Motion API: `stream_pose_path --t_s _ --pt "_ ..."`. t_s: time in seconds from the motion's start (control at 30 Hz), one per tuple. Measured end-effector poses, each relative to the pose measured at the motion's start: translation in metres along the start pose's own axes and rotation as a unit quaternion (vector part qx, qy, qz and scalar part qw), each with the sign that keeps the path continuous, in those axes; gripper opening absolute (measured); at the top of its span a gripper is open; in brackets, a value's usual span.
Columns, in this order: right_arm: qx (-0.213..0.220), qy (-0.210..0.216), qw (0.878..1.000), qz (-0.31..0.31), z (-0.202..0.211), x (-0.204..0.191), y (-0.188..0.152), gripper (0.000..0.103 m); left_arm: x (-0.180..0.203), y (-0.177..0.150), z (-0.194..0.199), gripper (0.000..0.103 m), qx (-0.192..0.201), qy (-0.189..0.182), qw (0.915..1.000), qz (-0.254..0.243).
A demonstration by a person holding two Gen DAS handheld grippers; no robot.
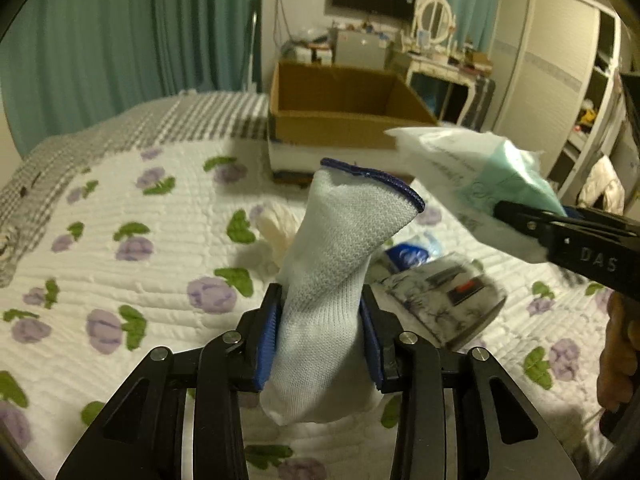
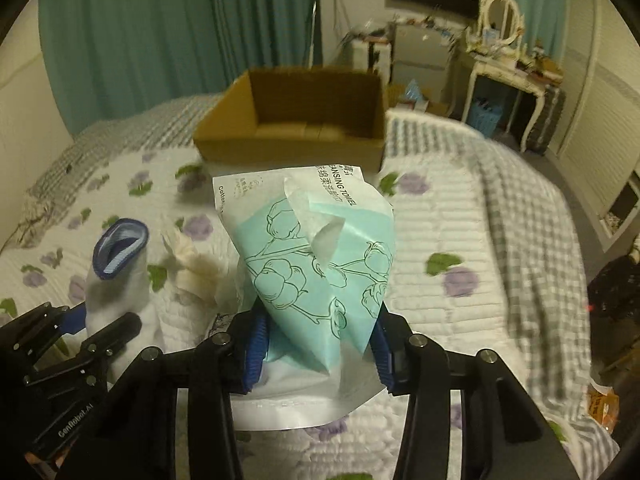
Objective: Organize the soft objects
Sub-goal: 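Lift the sock and mint pack and carry both toward the cardboard box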
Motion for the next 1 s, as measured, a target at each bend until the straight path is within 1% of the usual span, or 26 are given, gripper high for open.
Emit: stream_pose_path --t_s 0.17,0.4,0.53,0.7,0.77,0.87,0.93,1.0 --pt "0.045 -0.021 0.999 -0.011 0.045 0.005 0.017 0.044 0.003 0.022 0.031 0.036 0.039 0.0 0.9993 -0.002" --pt "0.113 -0.027 0.993 -0.012 0.106 0.003 0.049 0.044 0.0 0.068 0.08 0.036 0.108 -0.006 0.9941 0.006" --pt "0.151 -0.026 0.988 -0.015 0.138 0.0 0.071 0.045 -0.006 0.097 0.109 0.036 0.149 -0.004 0.9889 0.008" --pt "0.196 -0.025 0.98 -0.009 0.173 -0.005 0.102 0.045 -0.007 0.126 0.136 0.036 0.19 -0.005 0.9818 0.004" --pt "0.213 -0.025 0.977 -0.003 0.185 -0.009 0.114 0.045 -0.007 0.137 0.143 0.036 0.204 -0.007 0.9789 0.0" --pt "0.234 -0.024 0.972 0.009 0.199 -0.015 0.134 0.044 -0.006 0.157 0.154 0.036 0.235 -0.009 0.972 -0.005" --pt "0.245 -0.024 0.969 0.013 0.205 -0.019 0.146 0.044 -0.005 0.17 0.157 0.036 0.253 -0.006 0.9674 -0.012" --pt "0.255 -0.023 0.967 0.016 0.208 -0.021 0.157 0.044 -0.004 0.182 0.155 0.036 0.263 -0.008 0.9646 -0.017"
Point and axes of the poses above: each gripper's, at about its wrist camera, not at the fingertips, and z roughly against the way its jaws point, x to its right, y to its top, the point moved 8 cm from there along -z, roughly the way its jaws point, and after that the axes turned 9 degrees about x, right-handed, at the moved point
